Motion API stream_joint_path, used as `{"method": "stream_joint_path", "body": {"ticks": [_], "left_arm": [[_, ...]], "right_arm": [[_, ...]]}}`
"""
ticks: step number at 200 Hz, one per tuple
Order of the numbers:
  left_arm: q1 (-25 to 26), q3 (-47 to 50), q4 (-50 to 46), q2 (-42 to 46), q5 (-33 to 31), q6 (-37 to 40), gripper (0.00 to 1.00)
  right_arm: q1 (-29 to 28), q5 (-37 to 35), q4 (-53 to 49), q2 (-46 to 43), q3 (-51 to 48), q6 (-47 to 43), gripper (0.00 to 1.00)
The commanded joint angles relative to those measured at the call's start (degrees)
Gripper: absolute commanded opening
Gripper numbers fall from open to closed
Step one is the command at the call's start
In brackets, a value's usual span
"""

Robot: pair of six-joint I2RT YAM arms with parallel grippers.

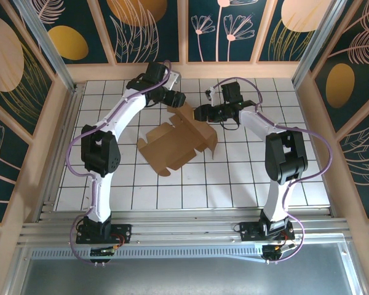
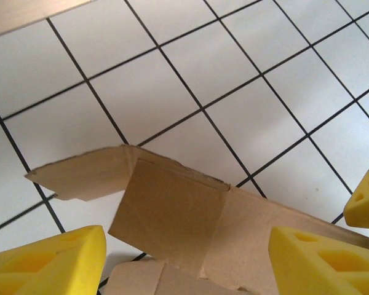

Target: Fold the paper box

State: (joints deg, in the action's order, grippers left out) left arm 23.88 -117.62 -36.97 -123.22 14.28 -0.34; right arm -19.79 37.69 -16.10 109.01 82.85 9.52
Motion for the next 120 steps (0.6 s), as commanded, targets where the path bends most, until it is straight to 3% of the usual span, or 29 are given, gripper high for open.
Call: {"method": "stream_joint_path", "body": {"ticks": [1,15,46,120], "left_arm": [[-0.58,-2.22,-4.37,-2.18,1.62,3.56,0.71],[-0.76,-2.75,-5.65,-3.1,4.21,4.55,0.73],[-1.1,-3.53,-5.89,-4.65,3.27,5.09,0.81],[-1.29,-5.15,-6.01,-8.17,13.97,6.21,0.82]], "right_arm": [[0.37,1.51,-0.5,-2.39,0.09,0.34,0.53],[0.45,1.51,-0.78,-2.65,-0.08,0.47,0.52],[0.45,1.77,0.11,-3.32,-1.48,0.68,0.46],[0.39,1.68,-0.67,-1.92,-0.43,0.41,0.41]]}}
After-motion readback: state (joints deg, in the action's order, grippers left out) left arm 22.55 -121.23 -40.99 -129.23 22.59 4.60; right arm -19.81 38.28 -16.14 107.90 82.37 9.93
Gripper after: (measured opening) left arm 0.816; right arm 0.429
